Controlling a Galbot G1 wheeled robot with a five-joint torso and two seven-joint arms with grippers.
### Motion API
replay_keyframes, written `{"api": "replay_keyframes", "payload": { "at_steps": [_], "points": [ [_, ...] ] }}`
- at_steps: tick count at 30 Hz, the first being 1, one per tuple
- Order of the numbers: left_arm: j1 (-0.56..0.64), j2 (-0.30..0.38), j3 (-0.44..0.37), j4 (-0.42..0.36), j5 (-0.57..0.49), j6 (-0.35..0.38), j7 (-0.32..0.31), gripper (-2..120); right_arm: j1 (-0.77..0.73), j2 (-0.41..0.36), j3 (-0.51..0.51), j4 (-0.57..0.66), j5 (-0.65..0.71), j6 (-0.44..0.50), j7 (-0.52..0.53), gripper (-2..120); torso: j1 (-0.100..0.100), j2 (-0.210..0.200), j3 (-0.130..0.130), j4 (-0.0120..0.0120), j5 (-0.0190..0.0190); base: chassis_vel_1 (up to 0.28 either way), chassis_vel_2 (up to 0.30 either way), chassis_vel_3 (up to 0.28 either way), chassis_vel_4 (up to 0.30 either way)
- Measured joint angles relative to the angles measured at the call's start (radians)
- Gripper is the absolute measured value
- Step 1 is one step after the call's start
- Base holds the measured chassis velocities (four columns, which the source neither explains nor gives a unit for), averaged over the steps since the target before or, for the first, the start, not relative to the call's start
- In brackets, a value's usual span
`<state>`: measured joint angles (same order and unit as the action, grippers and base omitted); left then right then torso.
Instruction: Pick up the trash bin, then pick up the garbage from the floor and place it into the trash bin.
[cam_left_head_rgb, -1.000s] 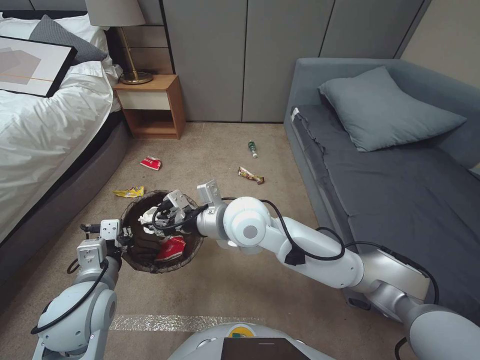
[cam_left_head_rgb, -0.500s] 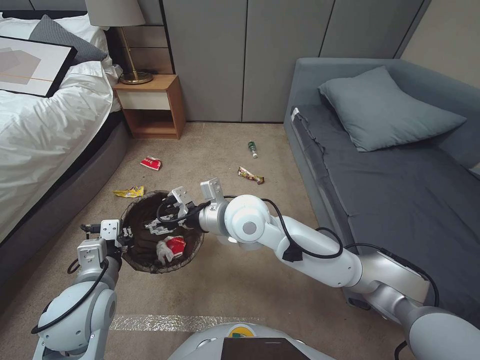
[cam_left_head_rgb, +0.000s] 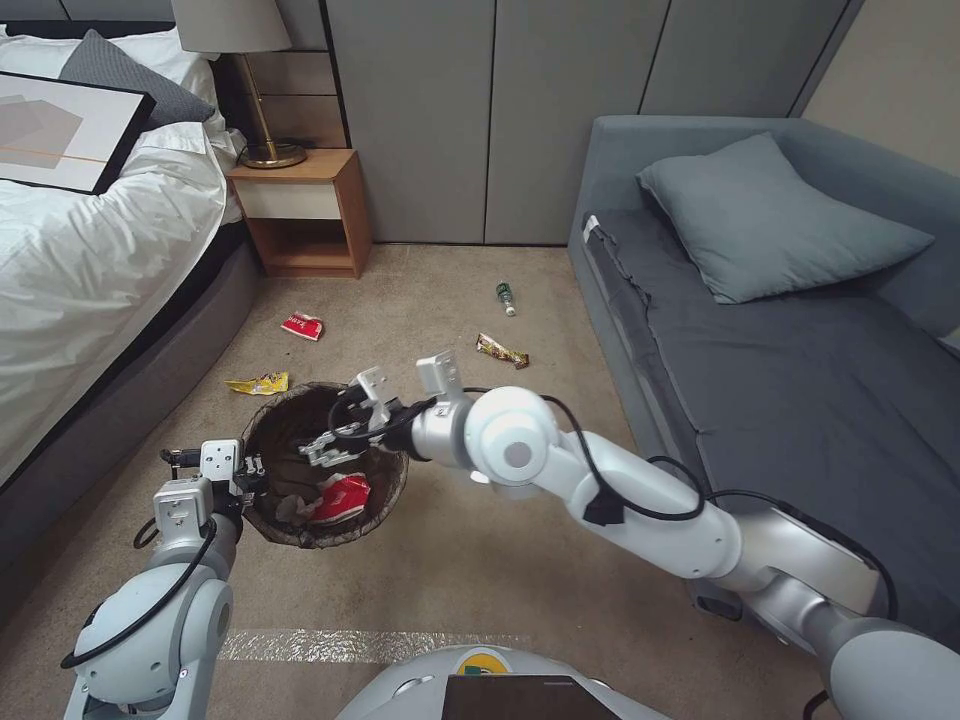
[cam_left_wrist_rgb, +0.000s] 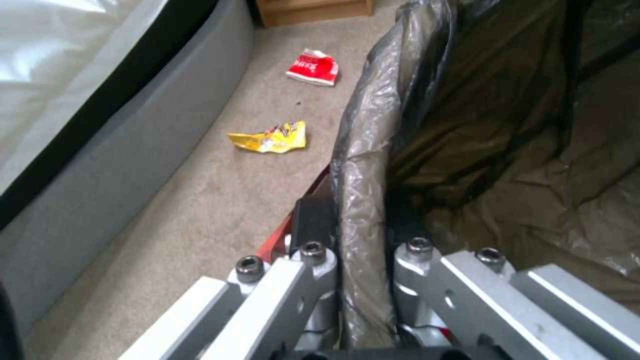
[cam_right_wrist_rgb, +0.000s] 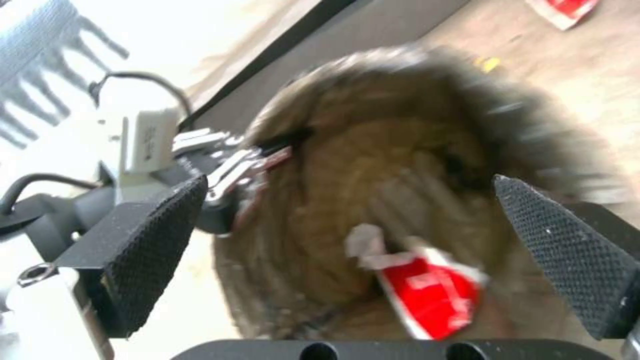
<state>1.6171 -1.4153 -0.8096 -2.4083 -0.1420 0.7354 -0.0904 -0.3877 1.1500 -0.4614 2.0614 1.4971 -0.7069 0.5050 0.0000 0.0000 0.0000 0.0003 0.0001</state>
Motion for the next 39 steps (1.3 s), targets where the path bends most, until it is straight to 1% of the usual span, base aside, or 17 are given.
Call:
{"api": "replay_keyframes", "payload": {
  "at_steps": [5,7,10,13,15,16,17,19,20,22,23,25,27,30,31,33,39],
  "points": [
    [0.002,0.01,0.0,-0.019,-0.014,0.0,-0.001,4,-0.094,-0.142,0.177,0.092,-0.055,-0.022,-0.022,100,0.0,0.0,0.0,-0.0007,0.0003,0.0,0.0,0.0,0.0],
    [0.002,0.011,0.001,-0.021,-0.015,0.0,-0.001,4,-0.111,-0.158,0.197,0.103,-0.075,-0.016,-0.028,100,0.0,0.0,0.0,-0.0006,0.0003,0.0,0.0,0.0,0.0],
    [0.005,0.013,0.003,-0.031,-0.02,0.0,-0.003,4,-0.247,-0.22,0.354,0.163,-0.251,0.048,-0.078,100,0.0,0.0,0.0,-0.0003,0.0002,0.0,0.0,0.0,0.0],
    [0.006,0.012,0.005,-0.039,-0.03,0.0,-0.008,4,-0.376,-0.22,0.479,0.199,-0.391,0.083,-0.067,100,0.0,0.0,0.0,-0.0001,0.0,0.0,0.0,0.0,0.0],
    [0.01,0.011,0.008,-0.051,-0.037,0.0,-0.01,4,-0.527,-0.192,0.626,0.233,-0.461,0.097,-0.035,100,0.0,0.0,0.0,-0.0007,0.0006,0.0,0.0,0.0,0.0],
    [0.01,0.011,0.008,-0.051,-0.037,0.0,-0.01,4,-0.527,-0.192,0.626,0.233,-0.461,0.097,-0.035,100,0.0,0.0,0.0,-0.0007,0.0006,0.0,0.0,0.0,0.0],
    [0.012,0.011,0.01,-0.055,-0.039,0.0,-0.01,4,-0.597,-0.175,0.709,0.248,-0.494,0.101,-0.039,100,0.0,0.0,0.0,-0.0005,0.0005,0.0,0.0,0.0,0.0],
    [0.012,0.008,0.012,-0.058,-0.039,0.0,-0.01,4,-0.723,-0.148,0.85,0.261,-0.592,0.14,-0.102,100,0.0,0.0,0.0,-0.0004,0.0002,0.0,0.0,0.0,0.0],
    [0.012,0.008,0.012,-0.058,-0.039,0.0,-0.01,4,-0.723,-0.148,0.85,0.261,-0.592,0.14,-0.102,100,0.0,0.0,0.0,-0.0004,0.0002,0.0,0.0,0.0,0.0],
    [0.016,0.004,0.015,-0.061,-0.039,0.0,-0.01,4,-0.847,-0.112,0.958,0.259,-0.752,0.212,-0.195,100,0.0,0.0,0.0,-0.0005,0.0003,0.0,0.0,0.0,0.0],
    [0.016,0.004,0.015,-0.061,-0.039,0.0,-0.01,4,-0.847,-0.112,0.958,0.259,-0.752,0.212,-0.195,100,0.0,0.0,0.0,-0.0005,0.0003,0.0,0.0,0.0,0.0],
    [0.021,-0.004,0.022,-0.062,-0.038,0.0,-0.009,4,-0.943,-0.027,1.034,0.243,-0.919,0.329,-0.261,100,0.0,0.0,0.0,-0.0007,0.0001,0.0,0.0,0.0,0.0],
    [0.023,-0.009,0.023,-0.063,-0.037,0.0,-0.009,4,-0.976,0.025,1.06,0.237,-0.973,0.379,-0.28,100,0.0,0.0,0.0,-0.0004,0.0002,0.0,0.0,0.0,0.0],
    [0.03,-0.017,0.026,-0.065,-0.038,0.0,-0.01,4,-1.053,0.139,1.112,0.21,-1.145,0.525,-0.335,100,0.0,0.0,0.0,-0.0001,0.0,0.0,0.0,0.0,0.0],
    [0.03,-0.017,0.026,-0.065,-0.038,0.0,-0.01,4,-1.053,0.139,1.112,0.21,-1.145,0.525,-0.335,100,0.0,0.0,0.0,-0.0001,0.0,0.0,0.0,0.0,0.0],
    [0.033,-0.02,0.027,-0.065,-0.04,0.0,-0.01,4,-1.082,0.189,1.143,0.184,-1.269,0.61,-0.363,100,0.0,0.0,0.0,0.0,-0.0002,0.0,0.0,0.0,0.0],
    [0.035,-0.023,0.033,-0.062,-0.039,0.0,-0.005,4,-1.141,0.277,1.169,0.163,-1.346,0.691,-0.358,100,0.0,0.0,0.0,-0.0003,-0.0002,0.0,0.0,0.0,0.0]
  ]
}}
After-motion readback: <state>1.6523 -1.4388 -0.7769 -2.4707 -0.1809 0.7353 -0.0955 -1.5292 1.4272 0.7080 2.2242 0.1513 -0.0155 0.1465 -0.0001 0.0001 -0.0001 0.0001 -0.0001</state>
